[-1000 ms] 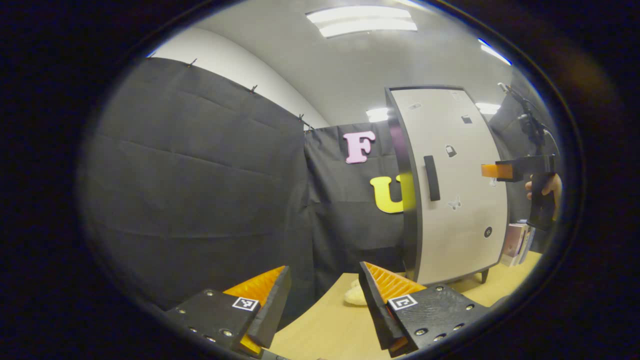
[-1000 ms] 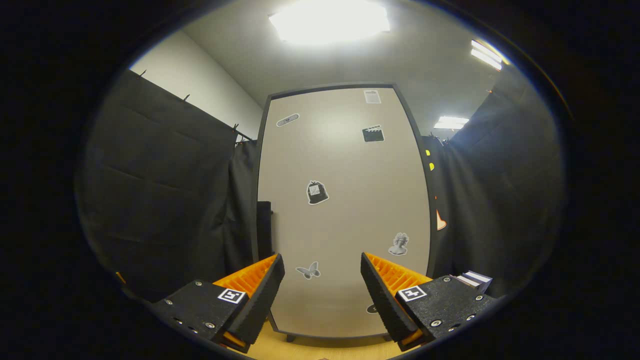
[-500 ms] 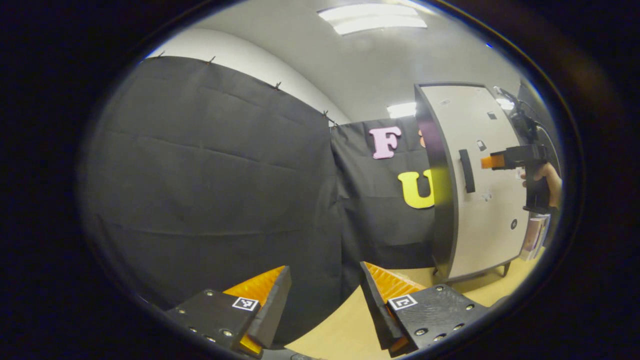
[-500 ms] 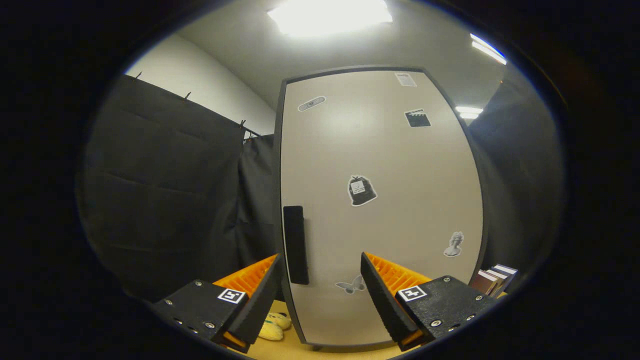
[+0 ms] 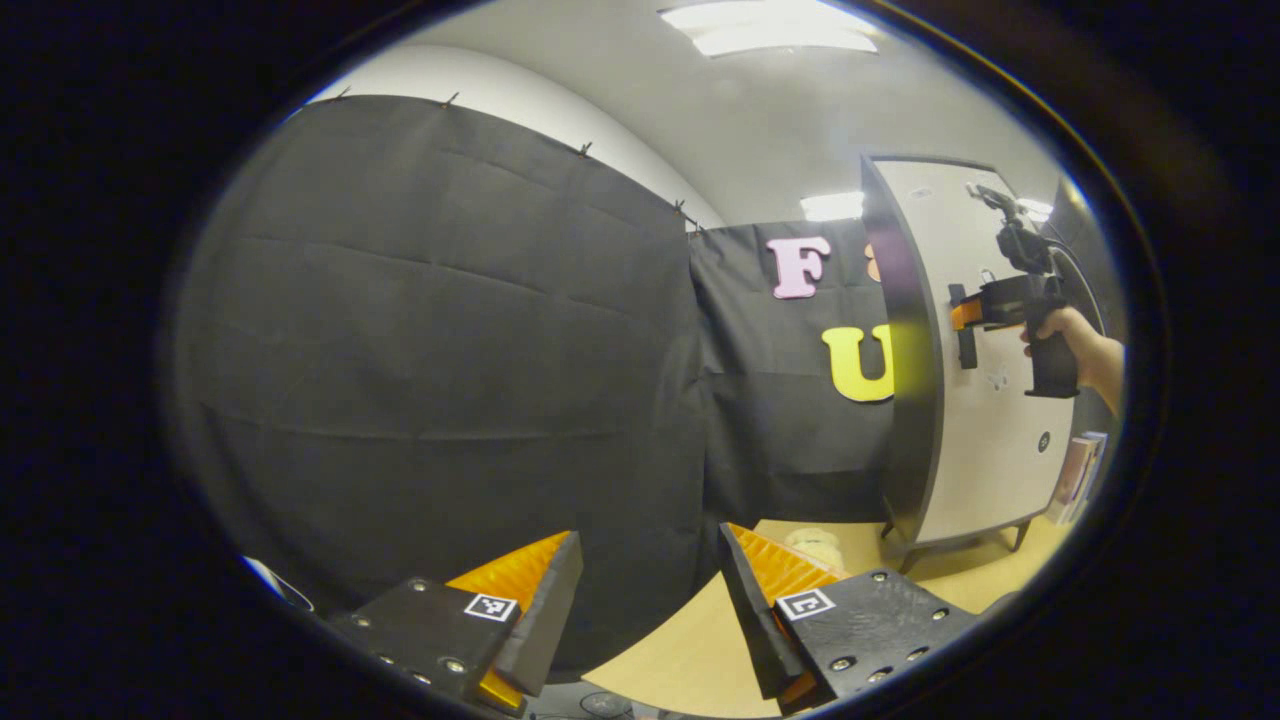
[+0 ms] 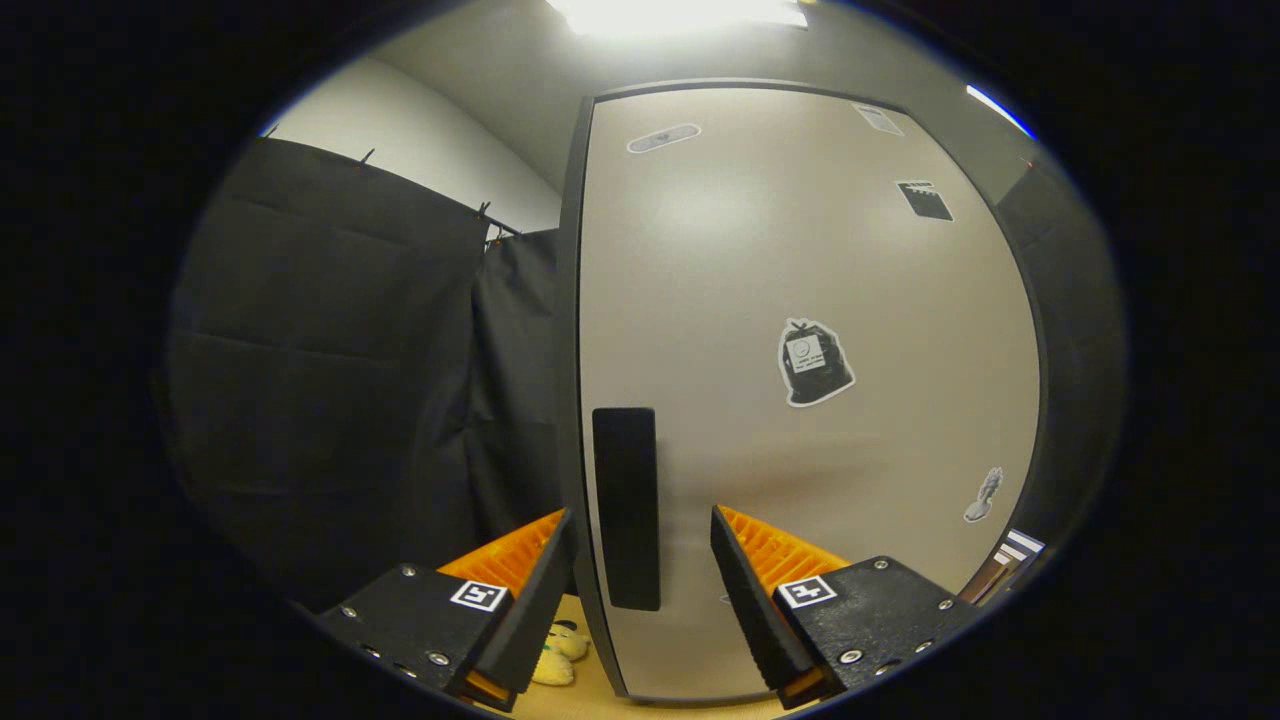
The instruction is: Open the cabinet door with the right hand, grasp the bottle in the cabinet with the left hand and place it on the coaster, then close the cabinet door with the right hand.
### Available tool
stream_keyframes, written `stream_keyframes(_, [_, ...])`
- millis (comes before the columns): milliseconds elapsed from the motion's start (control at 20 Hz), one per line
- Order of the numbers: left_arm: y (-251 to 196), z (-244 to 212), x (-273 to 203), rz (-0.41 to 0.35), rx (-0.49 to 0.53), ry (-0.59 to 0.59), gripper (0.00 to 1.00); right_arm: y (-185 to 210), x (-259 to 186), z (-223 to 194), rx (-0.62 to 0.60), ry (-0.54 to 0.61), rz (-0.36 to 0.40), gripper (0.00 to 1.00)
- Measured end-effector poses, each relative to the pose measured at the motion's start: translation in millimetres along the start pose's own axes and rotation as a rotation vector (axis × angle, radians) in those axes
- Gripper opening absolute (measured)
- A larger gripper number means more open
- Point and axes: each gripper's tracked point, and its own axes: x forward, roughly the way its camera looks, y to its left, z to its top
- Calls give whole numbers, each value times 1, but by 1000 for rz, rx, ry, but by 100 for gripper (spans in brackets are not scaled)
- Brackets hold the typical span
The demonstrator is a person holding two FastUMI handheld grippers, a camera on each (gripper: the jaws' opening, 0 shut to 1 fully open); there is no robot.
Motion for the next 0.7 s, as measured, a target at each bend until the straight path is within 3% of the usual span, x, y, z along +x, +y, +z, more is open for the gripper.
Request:
stream_keyframes(150, [3, -4, 3, 6, 9, 6, 73, 0, 11, -1, -17, 18, -25, 60])
stream_keyframes(250, [4, -5, 4, 5, -1, 8, 78, 3, 17, -6, -23, 49, -17, 47])
stream_keyframes(300, [3, -4, 5, 1, -9, 11, 78, 3, 18, -7, -28, 62, -23, 44])
stream_keyframes(450, [6, -3, 3, -6, -25, 8, 73, 3, 18, -9, -35, 88, -31, 25])
stream_keyframes(500, [6, -2, 2, -10, -31, 8, 78, 3, 17, -8, -25, 93, -26, 23])
stream_keyframes(700, [6, -1, 3, -50, -39, 4, 78, 4, 11, -8, -20, 115, -1, 18])
